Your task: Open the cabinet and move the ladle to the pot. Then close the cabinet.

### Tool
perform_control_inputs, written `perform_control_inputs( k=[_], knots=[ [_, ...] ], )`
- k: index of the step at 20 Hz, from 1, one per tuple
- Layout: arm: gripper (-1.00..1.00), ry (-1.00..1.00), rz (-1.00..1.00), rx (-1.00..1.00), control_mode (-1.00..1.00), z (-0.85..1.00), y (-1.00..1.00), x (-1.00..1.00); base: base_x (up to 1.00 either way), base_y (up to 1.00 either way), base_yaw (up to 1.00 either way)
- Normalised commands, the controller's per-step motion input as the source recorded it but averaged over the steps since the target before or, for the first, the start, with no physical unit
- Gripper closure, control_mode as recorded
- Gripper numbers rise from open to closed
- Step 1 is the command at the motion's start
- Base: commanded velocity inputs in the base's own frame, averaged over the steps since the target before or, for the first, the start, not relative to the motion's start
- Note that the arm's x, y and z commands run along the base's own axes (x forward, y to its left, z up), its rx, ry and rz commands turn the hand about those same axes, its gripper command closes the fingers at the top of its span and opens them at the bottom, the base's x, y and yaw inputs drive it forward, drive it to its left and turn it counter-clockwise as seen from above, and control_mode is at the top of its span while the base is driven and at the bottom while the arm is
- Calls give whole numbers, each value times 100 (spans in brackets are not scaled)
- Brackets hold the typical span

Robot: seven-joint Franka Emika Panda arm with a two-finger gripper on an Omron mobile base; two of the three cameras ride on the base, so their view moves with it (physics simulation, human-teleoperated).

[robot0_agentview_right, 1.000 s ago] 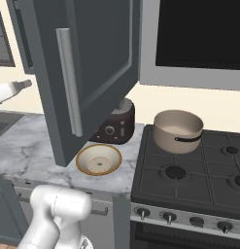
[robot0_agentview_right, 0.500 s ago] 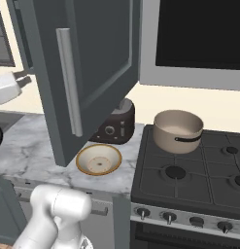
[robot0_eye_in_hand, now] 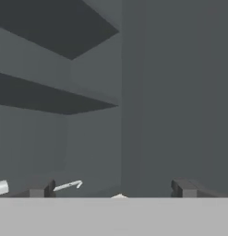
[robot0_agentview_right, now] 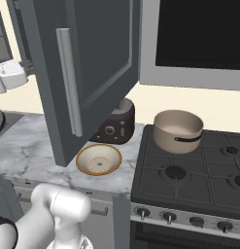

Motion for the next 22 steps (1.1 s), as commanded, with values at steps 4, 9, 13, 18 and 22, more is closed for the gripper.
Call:
perform_control_inputs(
  k=[4, 9, 13, 18, 22],
  knots=[
    [-100, 7, 0, 5, -100, 8, 12, 37, 0, 0, 0],
    [-100, 13, 8, 0, -100, 0, 0, 4, 0, 0, 0],
    [-100, 8, 10, 0, -100, 0, 0, 18, 0, 0, 0],
    [-100, 7, 6, 2, -100, 0, 0, 35, 0, 0, 0],
    [-100, 5, 7, 2, -100, 0, 0, 42, 0, 0, 0]
  ],
)
